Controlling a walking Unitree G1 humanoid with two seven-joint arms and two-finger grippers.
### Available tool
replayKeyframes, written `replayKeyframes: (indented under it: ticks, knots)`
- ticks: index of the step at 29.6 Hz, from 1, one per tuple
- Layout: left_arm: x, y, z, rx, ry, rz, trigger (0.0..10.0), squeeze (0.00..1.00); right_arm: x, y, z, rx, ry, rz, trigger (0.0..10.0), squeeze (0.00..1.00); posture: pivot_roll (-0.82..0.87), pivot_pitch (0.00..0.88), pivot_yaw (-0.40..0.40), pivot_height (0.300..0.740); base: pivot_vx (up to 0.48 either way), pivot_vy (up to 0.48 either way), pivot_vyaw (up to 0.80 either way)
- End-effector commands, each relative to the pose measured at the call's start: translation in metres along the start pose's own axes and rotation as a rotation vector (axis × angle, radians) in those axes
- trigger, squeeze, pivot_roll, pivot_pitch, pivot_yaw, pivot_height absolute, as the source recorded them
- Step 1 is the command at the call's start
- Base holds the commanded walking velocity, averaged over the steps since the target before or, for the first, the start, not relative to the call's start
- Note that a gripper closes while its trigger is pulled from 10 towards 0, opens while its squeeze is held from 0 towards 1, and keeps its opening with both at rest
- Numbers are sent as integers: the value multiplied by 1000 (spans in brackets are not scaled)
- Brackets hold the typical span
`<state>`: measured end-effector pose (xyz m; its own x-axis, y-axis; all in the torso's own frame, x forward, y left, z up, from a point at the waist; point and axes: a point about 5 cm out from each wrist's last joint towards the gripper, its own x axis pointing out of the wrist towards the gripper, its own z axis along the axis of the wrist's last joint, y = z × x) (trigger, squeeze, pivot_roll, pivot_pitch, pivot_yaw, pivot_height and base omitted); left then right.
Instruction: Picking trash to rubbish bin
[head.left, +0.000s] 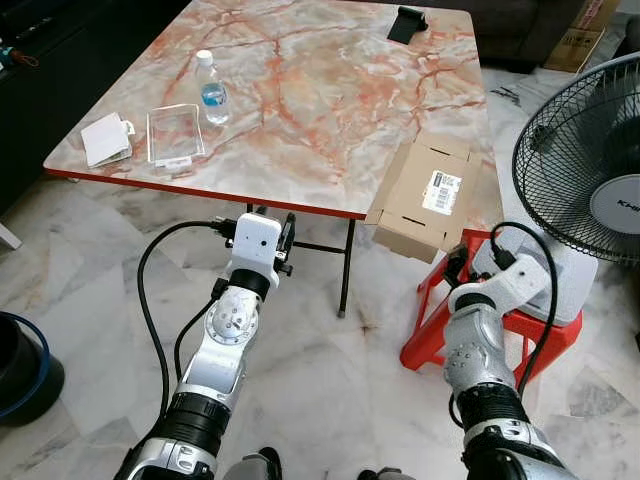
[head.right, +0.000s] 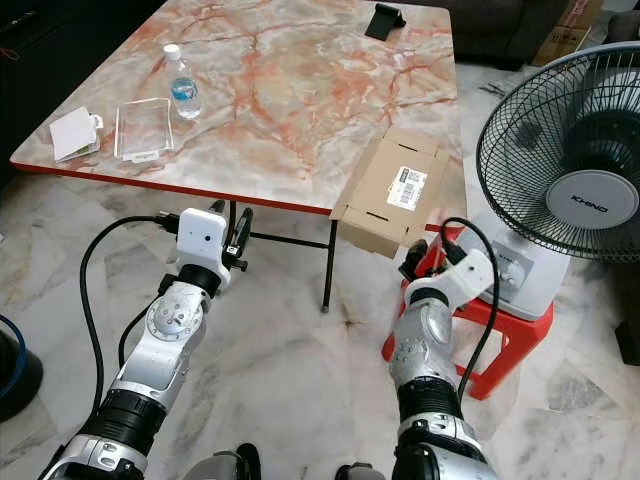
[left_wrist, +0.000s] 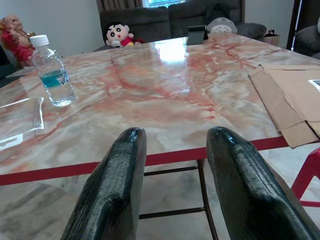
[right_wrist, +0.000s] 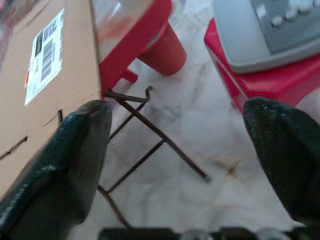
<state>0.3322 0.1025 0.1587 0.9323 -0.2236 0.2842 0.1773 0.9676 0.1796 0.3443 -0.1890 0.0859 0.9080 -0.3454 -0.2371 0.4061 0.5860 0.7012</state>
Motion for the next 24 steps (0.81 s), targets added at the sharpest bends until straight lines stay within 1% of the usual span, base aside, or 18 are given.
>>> replayKeyframes:
  ticks: [1,2,3,4,6,8,9,10,11,13,16,17,19,24]
  knots:
    - [-3,-3,-4,-9,17,-16,10000,0,0,0,4,90,-6,10,10000,0,107,185,-20,740,0,0,0]
    - [-4,-4,-4,-12,19,-21,10000,0,0,-1,5,166,-2,18,10000,0,104,185,-19,740,0,0,0]
    - [-4,-4,-4,-12,19,-21,10000,0,0,-1,5,166,-2,18,10000,0,104,185,-19,740,0,0,0]
    - [-4,-5,-5,-14,20,-24,10000,0,0,-2,6,189,-5,16,10000,0,104,185,-19,740,0,0,0]
    - [-4,-5,-5,-14,20,-24,10000,0,0,-3,6,195,-5,15,10000,0,104,185,-19,740,0,0,0]
    - [-4,-5,-5,-17,21,-29,10000,0,0,0,5,259,8,59,10000,0,105,184,-18,740,0,0,0]
    - [-4,-5,-5,-17,21,-29,10000,0,0,0,5,259,8,59,10000,0,105,184,-18,740,0,0,0]
    - [-4,-5,-5,-18,21,-30,10000,0,0,3,3,298,34,81,10000,0,103,184,-17,740,0,0,0]
    - [-4,-5,-5,-19,21,-31,10000,0,0,5,2,316,43,88,10000,0,103,184,-17,740,0,0,0]
    - [-4,-6,-5,-19,21,-34,10000,0,0,6,1,319,48,102,10000,0,103,184,-17,740,0,0,0]
    - [-4,-6,-4,-21,18,-36,10000,0,0,13,2,353,50,153,10000,0,109,177,-16,740,0,0,0]
    - [-4,-6,-4,-22,16,-37,10000,0,-1,21,4,350,43,221,10000,0,110,176,-15,740,0,0,0]
    - [-4,-6,-4,-21,16,-41,10000,0,-3,30,5,377,43,278,10000,0,105,172,-13,740,0,0,0]
    - [-4,-8,-4,-22,17,-50,10000,0,-3,35,3,369,58,308,10000,0,111,164,-12,740,0,0,0]
